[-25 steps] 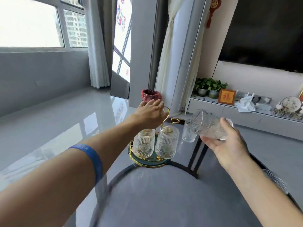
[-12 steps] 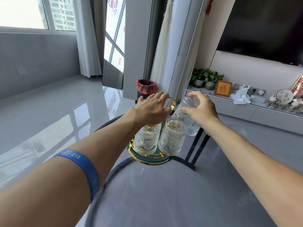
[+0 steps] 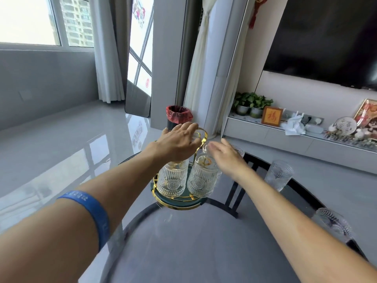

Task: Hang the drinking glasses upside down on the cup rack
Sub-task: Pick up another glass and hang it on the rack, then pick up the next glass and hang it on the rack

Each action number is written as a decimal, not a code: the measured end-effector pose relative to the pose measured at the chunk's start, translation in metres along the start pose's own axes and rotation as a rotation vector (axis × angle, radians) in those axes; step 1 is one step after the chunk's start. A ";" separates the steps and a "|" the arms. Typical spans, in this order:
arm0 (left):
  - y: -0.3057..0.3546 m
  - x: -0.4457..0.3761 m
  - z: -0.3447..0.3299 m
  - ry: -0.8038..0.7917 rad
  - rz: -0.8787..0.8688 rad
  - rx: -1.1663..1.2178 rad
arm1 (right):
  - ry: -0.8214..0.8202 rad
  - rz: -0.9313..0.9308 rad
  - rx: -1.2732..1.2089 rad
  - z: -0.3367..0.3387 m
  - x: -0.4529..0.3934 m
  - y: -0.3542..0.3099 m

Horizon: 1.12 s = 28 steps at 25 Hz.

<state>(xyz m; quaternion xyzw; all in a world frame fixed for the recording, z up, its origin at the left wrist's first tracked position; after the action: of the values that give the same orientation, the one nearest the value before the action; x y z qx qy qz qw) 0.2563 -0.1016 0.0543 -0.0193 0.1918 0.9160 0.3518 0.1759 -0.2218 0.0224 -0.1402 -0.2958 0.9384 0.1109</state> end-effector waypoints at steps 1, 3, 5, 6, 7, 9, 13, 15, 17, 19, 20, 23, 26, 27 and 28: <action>-0.002 0.003 0.002 -0.002 0.026 -0.018 | 0.019 0.023 -0.007 -0.001 0.013 0.000; 0.004 0.019 0.010 0.104 0.049 -0.045 | 0.076 0.064 -0.045 0.006 0.042 0.005; 0.032 0.051 0.012 0.291 -0.034 0.007 | 0.176 0.067 -0.132 0.022 0.079 0.022; 0.052 0.070 0.006 0.337 -0.100 0.045 | 0.255 0.057 -0.175 0.031 0.099 0.034; 0.072 0.089 -0.005 0.337 -0.163 0.060 | 0.350 0.038 -0.210 0.042 0.120 0.048; 0.111 0.117 -0.036 0.253 -0.253 0.014 | 0.543 -0.046 -0.250 0.063 0.163 0.078; 0.153 0.136 -0.091 0.082 -0.210 0.051 | 0.861 -0.220 -0.204 0.105 0.238 0.139; 0.162 0.138 -0.117 0.010 -0.131 0.096 | 0.967 -0.279 -0.161 0.108 0.276 0.166; 0.165 0.139 -0.142 -0.057 -0.053 0.141 | 0.981 -0.361 -0.160 0.097 0.300 0.189; 0.164 0.140 -0.158 -0.087 0.004 0.300 | 0.905 -0.465 -0.235 0.085 0.304 0.214; 0.163 0.140 -0.163 -0.083 0.027 0.402 | 0.836 -0.522 -0.301 0.078 0.299 0.224; 0.155 0.142 -0.178 -0.072 0.047 0.476 | 0.706 -0.548 -0.400 0.060 0.282 0.242; 0.147 0.144 -0.203 -0.245 0.024 0.289 | 0.742 -0.571 -0.393 0.061 0.267 0.258; 0.144 0.145 -0.213 -0.314 0.004 0.192 | 0.773 -0.578 -0.435 0.063 0.263 0.266; 0.141 0.145 -0.219 -0.356 -0.011 0.123 | 0.786 -0.573 -0.471 0.065 0.260 0.273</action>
<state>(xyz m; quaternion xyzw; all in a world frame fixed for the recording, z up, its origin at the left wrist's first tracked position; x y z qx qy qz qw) 0.0333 -0.1848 -0.1260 0.1634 0.1821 0.8896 0.3856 -0.1231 -0.3986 -0.1374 -0.4155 -0.4607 0.6556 0.4306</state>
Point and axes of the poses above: each hand's wrist, its own x-axis away from the middle knuckle, its own z-axis out of the back of the hand, y = z × x, the point moved 8 cm from there along -x, towards the middle knuckle, and after that the axes turned 10 degrees about z, right-handed, at the moved point
